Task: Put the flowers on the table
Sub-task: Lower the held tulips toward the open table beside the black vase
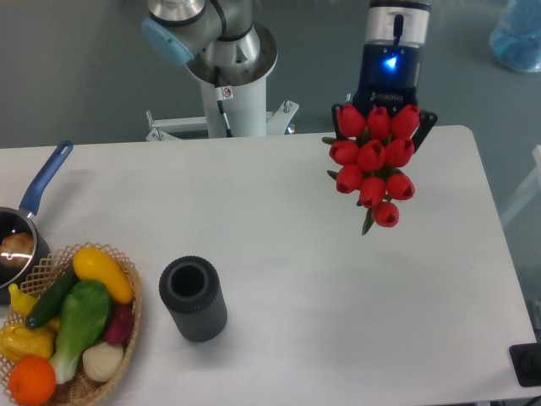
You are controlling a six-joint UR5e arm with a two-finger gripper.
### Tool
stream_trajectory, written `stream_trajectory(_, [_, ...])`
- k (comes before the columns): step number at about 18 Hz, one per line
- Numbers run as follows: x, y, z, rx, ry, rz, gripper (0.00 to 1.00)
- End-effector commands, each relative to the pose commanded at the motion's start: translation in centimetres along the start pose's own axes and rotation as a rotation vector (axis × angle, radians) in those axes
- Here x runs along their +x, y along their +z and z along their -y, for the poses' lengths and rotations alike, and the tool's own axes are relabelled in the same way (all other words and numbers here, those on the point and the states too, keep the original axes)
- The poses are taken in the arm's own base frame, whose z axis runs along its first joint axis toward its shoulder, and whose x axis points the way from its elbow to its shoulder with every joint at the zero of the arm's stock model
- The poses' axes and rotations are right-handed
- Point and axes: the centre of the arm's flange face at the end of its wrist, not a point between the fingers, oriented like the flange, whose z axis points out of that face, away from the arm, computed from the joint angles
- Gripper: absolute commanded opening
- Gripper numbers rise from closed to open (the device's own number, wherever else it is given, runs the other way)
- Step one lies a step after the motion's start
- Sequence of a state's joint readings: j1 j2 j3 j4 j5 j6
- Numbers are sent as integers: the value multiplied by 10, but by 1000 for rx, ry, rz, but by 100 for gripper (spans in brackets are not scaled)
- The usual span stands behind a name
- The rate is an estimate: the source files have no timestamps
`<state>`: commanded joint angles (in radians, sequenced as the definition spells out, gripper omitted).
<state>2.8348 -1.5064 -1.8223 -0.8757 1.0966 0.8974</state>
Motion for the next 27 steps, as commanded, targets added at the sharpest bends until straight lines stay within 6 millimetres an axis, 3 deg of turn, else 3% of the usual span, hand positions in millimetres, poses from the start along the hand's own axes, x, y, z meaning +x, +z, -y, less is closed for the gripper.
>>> stream_trajectory(4, [8, 4, -4, -71, -16, -7, 41])
stream_trajectory(10, [24, 35, -4, -170, 5, -46, 42])
stream_trajectory(12, [22, 54, -3, -190, 10, -68, 42])
stream_trajectory(17, [27, 123, -1, -306, 3, -107, 42])
stream_trajectory(19, [23, 138, 2, -334, 8, -112, 42])
stream_trajectory(24, [22, 185, -19, -406, 1, -147, 43])
stream_trajectory(27, [28, 203, -19, -425, 17, -162, 43])
